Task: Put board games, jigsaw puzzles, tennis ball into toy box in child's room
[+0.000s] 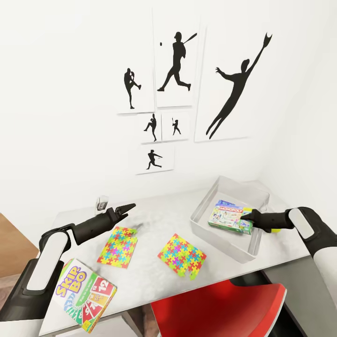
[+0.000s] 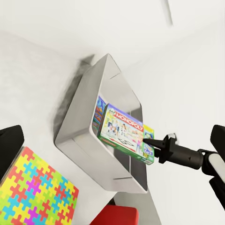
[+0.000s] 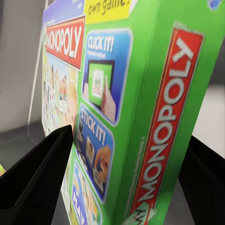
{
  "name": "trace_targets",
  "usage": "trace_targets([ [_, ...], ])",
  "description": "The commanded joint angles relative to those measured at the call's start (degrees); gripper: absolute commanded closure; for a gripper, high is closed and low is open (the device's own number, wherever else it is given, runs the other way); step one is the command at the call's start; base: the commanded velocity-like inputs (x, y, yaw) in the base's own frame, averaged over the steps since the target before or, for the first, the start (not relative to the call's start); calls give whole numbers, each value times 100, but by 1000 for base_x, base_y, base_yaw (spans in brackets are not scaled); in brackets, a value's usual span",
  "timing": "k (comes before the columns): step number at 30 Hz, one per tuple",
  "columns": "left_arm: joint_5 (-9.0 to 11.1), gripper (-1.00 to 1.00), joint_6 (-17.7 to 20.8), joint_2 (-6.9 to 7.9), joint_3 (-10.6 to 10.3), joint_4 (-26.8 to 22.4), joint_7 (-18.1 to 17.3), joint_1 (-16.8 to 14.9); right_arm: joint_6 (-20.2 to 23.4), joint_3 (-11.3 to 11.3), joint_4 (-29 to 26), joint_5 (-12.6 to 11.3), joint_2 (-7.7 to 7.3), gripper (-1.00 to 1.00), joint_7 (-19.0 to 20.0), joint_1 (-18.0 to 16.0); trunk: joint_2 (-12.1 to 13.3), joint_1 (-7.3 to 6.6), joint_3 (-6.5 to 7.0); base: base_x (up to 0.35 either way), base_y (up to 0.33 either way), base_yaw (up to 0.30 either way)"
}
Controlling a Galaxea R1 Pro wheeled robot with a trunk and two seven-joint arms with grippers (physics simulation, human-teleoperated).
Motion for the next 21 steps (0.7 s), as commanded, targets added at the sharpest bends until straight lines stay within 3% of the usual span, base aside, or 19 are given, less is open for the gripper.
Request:
trace_targets([
  [1,-37,-100,26,-1,8,3,-42,-6,16,15,-10,43,0,100,56,-2,-12,3,-12,0,0,0],
  [21,-37,-100,26,-1,8,13,-42,-7,16,224,-59,30,21,100,465,22,-12,3,-12,0,0,0],
])
